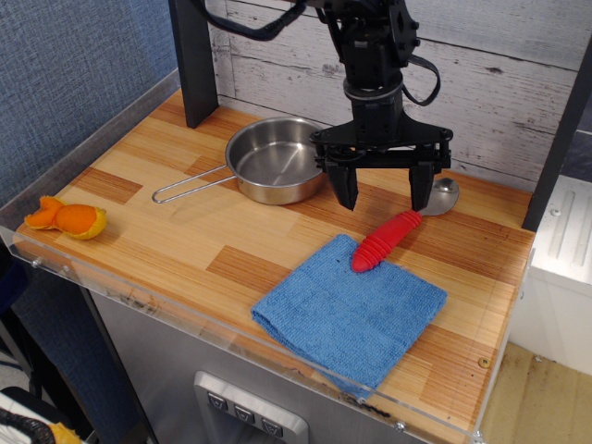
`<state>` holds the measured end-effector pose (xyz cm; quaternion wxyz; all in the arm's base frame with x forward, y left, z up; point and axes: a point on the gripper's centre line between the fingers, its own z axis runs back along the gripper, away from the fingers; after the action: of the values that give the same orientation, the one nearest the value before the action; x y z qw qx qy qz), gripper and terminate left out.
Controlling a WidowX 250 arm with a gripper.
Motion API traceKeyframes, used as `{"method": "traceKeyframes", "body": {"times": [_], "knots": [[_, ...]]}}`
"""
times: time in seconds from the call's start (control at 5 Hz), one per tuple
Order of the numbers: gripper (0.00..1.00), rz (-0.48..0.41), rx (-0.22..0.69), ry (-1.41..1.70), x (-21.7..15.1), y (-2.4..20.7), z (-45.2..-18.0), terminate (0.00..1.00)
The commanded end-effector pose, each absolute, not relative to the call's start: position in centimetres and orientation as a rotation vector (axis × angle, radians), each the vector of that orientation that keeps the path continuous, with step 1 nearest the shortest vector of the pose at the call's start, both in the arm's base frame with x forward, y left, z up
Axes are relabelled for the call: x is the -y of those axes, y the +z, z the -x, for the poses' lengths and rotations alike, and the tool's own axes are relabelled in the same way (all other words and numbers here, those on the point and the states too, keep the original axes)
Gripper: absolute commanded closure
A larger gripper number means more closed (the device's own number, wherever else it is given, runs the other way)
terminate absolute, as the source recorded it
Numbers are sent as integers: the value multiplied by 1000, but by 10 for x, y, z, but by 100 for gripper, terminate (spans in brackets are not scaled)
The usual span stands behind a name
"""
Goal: Move the spoon to the far edge of the table.
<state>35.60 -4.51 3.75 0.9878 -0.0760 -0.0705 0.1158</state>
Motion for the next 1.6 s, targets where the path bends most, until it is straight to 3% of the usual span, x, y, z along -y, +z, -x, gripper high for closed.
{"method": "traceKeyframes", "body": {"times": [0.0, 0.4, 0.6, 1.2, 1.4], "knots": [[0, 159, 154, 78, 59, 38, -355, 0], [0, 148, 144, -16, 69, 27, -345, 0], [100, 137, 156, -15, 68, 21, -342, 0], [100, 123, 187, 53, 55, 31, -341, 0], [100, 118, 218, 88, 46, 52, -343, 0]]}}
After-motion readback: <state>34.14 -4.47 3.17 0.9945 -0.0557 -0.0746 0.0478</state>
